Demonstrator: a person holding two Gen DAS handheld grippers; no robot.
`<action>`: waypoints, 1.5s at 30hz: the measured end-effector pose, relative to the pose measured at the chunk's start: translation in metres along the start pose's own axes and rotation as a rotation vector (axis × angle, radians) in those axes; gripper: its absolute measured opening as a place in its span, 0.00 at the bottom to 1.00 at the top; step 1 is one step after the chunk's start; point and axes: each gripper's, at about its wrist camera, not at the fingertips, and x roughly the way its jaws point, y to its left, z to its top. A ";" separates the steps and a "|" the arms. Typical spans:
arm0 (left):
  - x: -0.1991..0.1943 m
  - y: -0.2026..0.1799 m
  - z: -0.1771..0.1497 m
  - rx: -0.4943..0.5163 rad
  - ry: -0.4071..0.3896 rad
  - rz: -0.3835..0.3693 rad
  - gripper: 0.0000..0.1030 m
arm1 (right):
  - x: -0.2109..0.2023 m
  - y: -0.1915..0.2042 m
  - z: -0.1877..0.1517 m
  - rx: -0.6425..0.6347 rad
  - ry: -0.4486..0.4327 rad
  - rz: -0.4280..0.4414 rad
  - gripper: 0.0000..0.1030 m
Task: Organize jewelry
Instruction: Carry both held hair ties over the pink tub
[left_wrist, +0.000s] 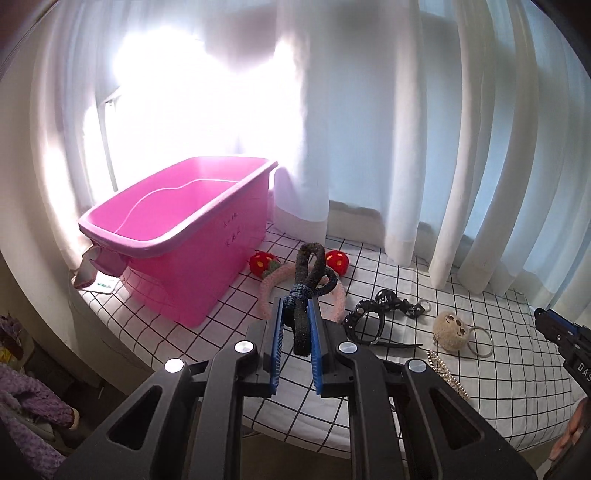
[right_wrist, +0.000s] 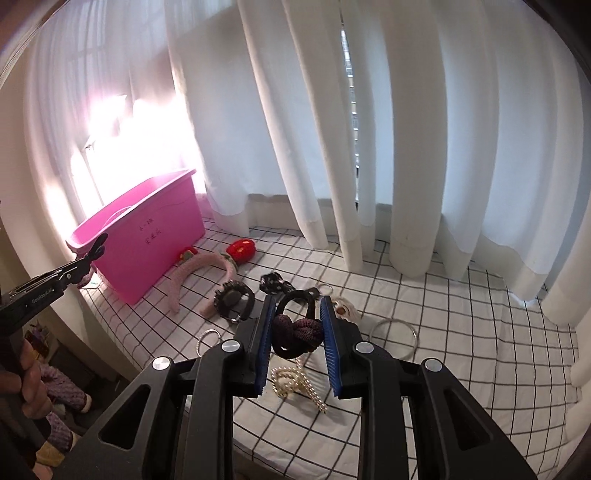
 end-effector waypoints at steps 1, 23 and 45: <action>-0.005 0.005 0.004 -0.008 -0.009 0.004 0.13 | 0.002 0.008 0.008 -0.015 -0.006 0.019 0.24; 0.057 0.178 0.123 -0.014 -0.069 0.027 0.13 | 0.145 0.227 0.159 -0.082 -0.041 0.232 0.24; 0.198 0.241 0.140 -0.200 0.298 0.109 0.13 | 0.344 0.345 0.223 -0.282 0.394 0.397 0.24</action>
